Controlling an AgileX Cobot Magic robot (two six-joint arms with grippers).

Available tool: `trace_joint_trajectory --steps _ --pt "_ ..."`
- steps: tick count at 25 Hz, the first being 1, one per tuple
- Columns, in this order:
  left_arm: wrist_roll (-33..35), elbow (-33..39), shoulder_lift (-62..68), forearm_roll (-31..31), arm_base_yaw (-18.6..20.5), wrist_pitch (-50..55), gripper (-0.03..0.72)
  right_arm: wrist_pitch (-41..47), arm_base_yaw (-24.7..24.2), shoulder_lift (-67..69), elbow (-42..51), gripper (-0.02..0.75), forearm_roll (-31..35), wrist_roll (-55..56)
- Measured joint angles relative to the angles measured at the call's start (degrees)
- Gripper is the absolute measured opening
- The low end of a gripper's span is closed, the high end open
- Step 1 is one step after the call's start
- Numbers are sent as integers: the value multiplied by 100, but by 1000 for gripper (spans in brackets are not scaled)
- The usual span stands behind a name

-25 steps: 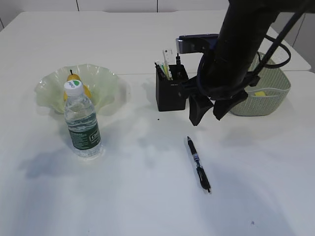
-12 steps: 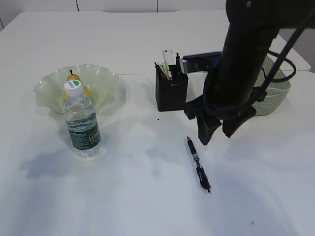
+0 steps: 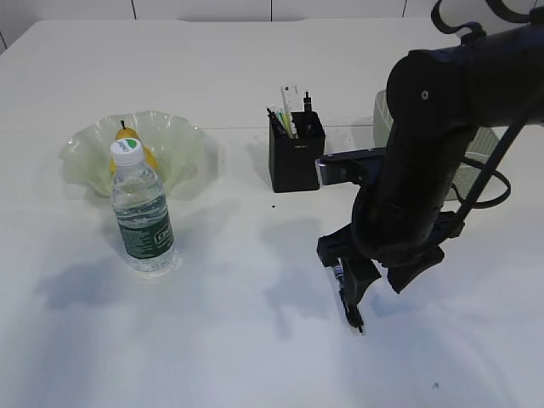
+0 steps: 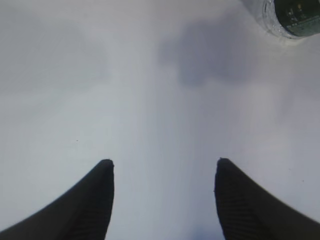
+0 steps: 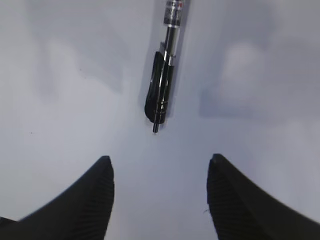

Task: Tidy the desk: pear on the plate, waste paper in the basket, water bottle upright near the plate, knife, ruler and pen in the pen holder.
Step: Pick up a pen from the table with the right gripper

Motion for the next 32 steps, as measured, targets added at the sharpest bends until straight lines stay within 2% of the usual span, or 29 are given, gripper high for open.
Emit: trace_joint_trajectory --steps 17,32 --pt "0 0 0 0 0 0 447 -756 0 577 73 440 4 312" --pt "0 0 0 0 0 -58 447 -929 0 891 73 440 46 392"
